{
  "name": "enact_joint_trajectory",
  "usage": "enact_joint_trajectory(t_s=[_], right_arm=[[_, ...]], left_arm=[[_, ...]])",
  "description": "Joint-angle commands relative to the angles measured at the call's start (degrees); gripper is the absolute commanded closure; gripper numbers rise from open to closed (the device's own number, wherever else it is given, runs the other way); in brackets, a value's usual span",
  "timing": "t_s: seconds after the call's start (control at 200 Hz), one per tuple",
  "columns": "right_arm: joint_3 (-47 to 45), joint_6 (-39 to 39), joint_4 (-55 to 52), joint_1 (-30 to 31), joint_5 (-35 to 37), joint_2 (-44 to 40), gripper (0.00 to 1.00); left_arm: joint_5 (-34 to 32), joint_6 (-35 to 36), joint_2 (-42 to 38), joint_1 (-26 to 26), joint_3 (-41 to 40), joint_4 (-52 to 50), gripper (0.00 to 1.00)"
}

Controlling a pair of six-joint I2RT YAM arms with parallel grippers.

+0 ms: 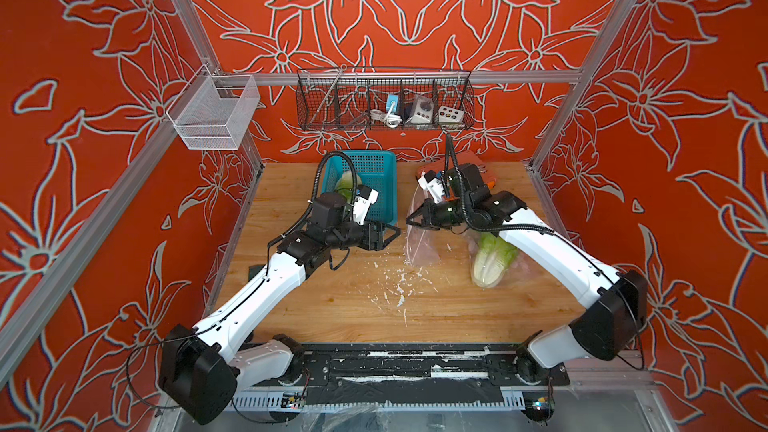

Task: Put the chinese cabbages into a zipper bag and zip it
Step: Adjust the zipper food storage bag at the center of the board.

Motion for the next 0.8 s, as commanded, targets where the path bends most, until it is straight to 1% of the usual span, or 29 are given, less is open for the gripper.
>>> enact_joint_trajectory(t_s=[0.0,0.14,0.2,0.24,0.265,0.295,0.34,0.385,0.415,0.45,0.515,0.651,0.706,0.796], right_arm=[[1.6,2.4,3.2,0.8,-0.7,0.0,1.0],[1.8,3.2,2.7,1.3,-0.5,0.2,1.0],[1.5,3.2,2.5,1.4,-0.2,0.2,1.0],[1.6,3.0,2.0,1.4,0.0,0.1,1.0],[1.8,2.4,1.2,1.3,0.4,0.0,1.0],[2.5,1.4,-0.2,1.3,0.9,-0.2,0.97],[3.7,-0.3,-3.3,1.1,2.8,-0.7,0.89],[4.9,-2.2,-6.4,0.8,4.9,-1.7,0.78],[5.9,-3.2,-8.4,0.6,6.3,-2.3,0.72],[7.0,-4.6,-10.8,0.4,8.1,-3.1,0.67],[9.3,-7.2,-15.5,0.3,11.9,-4.5,0.6],[10.7,-8.8,-23.1,0.3,24.0,-7.0,0.46],[10.9,-8.5,-25.1,0.3,27.2,-7.1,0.45],[10.0,-6.7,-23.8,0.3,27.4,-7.1,0.44]], left_arm=[[-1.0,0.9,2.3,-2.1,1.7,-0.6,0.28],[-2.1,0.5,5.0,-5.0,2.3,1.7,0.31],[-2.2,0.0,5.9,-5.2,2.4,3.1,0.36],[-2.9,-0.3,6.3,-5.3,2.5,3.5,0.46],[-3.6,-0.3,6.5,-5.2,2.6,3.4,0.54],[-4.8,-0.2,6.7,-5.2,2.9,3.1,0.63],[-6.1,-0.6,6.6,-5.2,2.9,3.2,0.75],[-6.7,-1.8,6.5,-5.2,2.7,3.9,0.87],[-6.8,-3.0,6.5,-5.2,2.4,4.9,0.92],[-6.3,-4.5,6.6,-5.2,1.9,6.2,0.95],[-6.4,-7.4,6.7,-5.2,1.1,8.2,0.96],[-6.7,-12.0,6.4,-5.6,-0.6,12.8,0.99],[-6.8,-12.7,6.4,-6.2,-0.4,13.8,0.99],[-7.4,-13.4,6.9,-7.8,0.5,14.6,0.99]])
